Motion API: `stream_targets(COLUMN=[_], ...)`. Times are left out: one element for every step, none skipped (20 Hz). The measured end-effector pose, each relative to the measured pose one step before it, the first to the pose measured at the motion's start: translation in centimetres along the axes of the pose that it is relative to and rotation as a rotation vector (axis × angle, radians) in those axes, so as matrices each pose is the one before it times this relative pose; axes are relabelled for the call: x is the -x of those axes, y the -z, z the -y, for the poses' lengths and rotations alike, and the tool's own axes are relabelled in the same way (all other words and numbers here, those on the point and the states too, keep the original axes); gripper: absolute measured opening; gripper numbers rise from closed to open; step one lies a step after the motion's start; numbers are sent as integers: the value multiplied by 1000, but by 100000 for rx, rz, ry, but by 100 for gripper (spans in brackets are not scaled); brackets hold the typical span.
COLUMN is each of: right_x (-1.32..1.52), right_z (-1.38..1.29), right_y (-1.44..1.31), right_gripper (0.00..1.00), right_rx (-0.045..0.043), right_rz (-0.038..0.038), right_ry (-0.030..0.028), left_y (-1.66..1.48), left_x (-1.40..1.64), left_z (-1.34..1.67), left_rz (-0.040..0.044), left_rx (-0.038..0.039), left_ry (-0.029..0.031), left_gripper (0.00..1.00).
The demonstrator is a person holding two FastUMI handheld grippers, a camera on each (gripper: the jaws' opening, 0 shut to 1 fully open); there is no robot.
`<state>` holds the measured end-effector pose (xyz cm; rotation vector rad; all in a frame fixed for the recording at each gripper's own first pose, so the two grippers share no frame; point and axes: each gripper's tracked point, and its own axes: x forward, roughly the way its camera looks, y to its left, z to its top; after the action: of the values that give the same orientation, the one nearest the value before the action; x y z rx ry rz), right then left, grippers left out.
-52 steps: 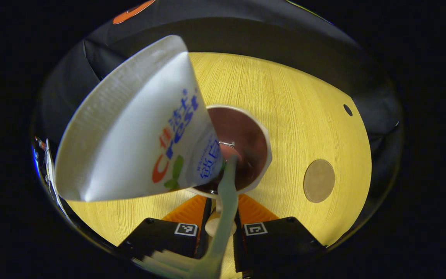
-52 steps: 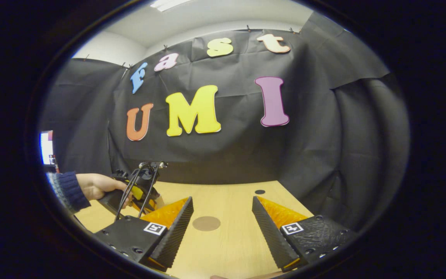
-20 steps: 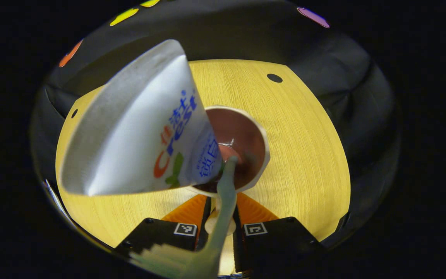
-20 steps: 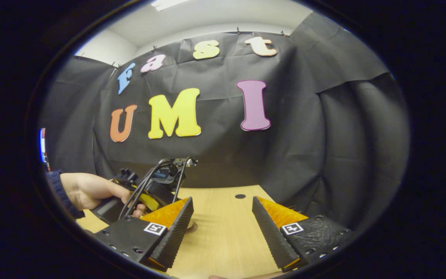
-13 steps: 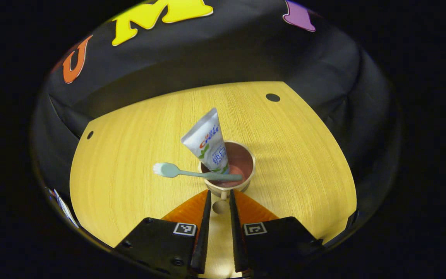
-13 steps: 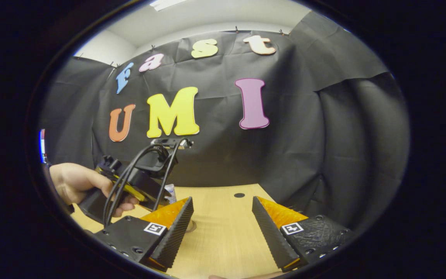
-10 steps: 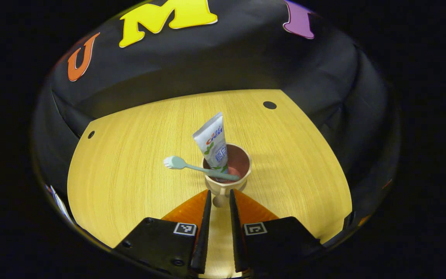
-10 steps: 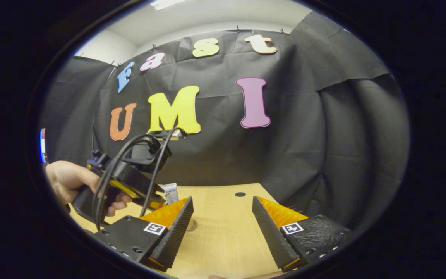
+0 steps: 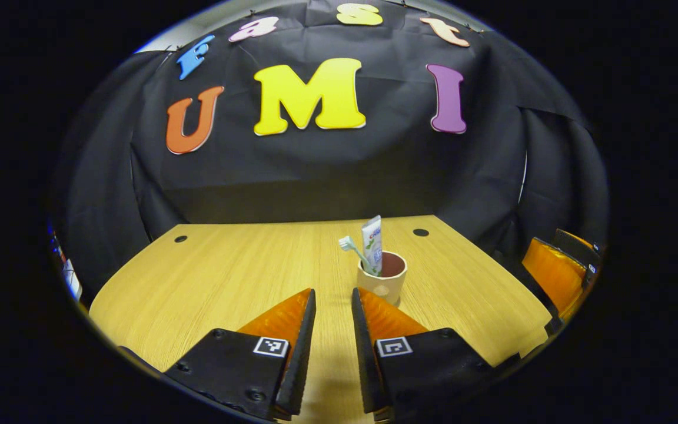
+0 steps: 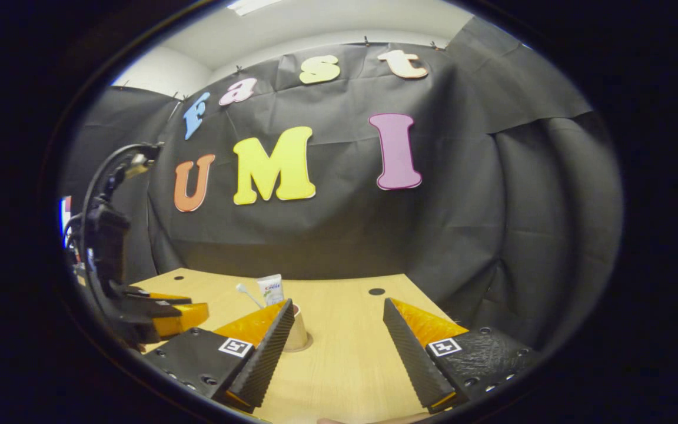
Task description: Put the toothbrush and toothpaste on the desktop into the cup, then pick up the cup and place it on the coaster on the desktop.
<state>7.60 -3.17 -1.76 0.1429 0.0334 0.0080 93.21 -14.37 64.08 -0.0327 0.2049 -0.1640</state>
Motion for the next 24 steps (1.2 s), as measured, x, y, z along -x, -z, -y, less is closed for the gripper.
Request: stream_targets(right_x=[113,121,-87,6,42,69,120,237,367,430,318,458,569,510,276,312,80,139,-143,30,19,-67,-36,-18], right_z=[-756,-941,-824,-748,-482,-732,-757,-964,-850,-376,-207,-304,-56,-61,19,64,-42,67,116,-221,-515,-215,135,267], right_y=[289,367,514,454,237,167,-10,71,116,-121,-505,-543,-510,-566,-452,-292,-183,-91,271,319,374,294,130,-124], right_gripper=[92,92,92,92,93,92,93,93,92,92,94,95,95,95,95,95,95,95,95,94,96,96,95,96], right_rx=[-1248,-755,437,2007,2612,2067,1325,1016,1042,1059,907,659,746,966,1304,1694,1188,294,-987,-1665,-1819,-1150,-488,-329], right_rz=[-334,-916,-847,-428,-10,348,332,112,404,711,1392,1949,2154,2131,1976,1548,1216,191,-1068,-1486,-1608,-1525,-917,105], right_ry=[-1481,-1680,-1374,-410,-34,-82,-291,-910,-751,891,410,628,712,702,906,873,831,920,977,-1046,-1510,-1428,-355,396], left_y=[-2093,34,288,285,-87,-498,-732,-438,-86,65,-169,-66,293,380,-139,-275,-371,-296,-93,157,-69,-141,-131,-156], left_x=[780,782,546,332,744,25,355,-259,598,239,-139,74,28,74,-110,118,146,-65,99,100,43,70,215,208], left_z=[-438,-499,158,-561,-774,-556,-47,320,-519,-191,-106,-189,-298,143,-20,-352,-301,-104,-30,300,223,-47,-163,95], left_rz=[4346,3445,1977,1809,2868,4805,4646,-144,-1044,340,480,-767,-1424,-1287,70,716,1269,736,194,-559,-262,48,291,189], left_rx=[-418,-21,776,918,2324,1280,888,-1324,-1457,-592,-431,-173,259,487,55,-234,-261,-152,153,-92,178,21,-66,-46], left_ry=[-1282,599,355,61,-114,-349,1927,1663,-1118,201,-178,-931,-630,-244,-259,-604,-515,-343,146,1209,707,267,-3,294], left_gripper=[43,46,50,60,58,61,62,66,83,92,99,99,99,99,99,99,99,99,99,99,99,99,99,99])
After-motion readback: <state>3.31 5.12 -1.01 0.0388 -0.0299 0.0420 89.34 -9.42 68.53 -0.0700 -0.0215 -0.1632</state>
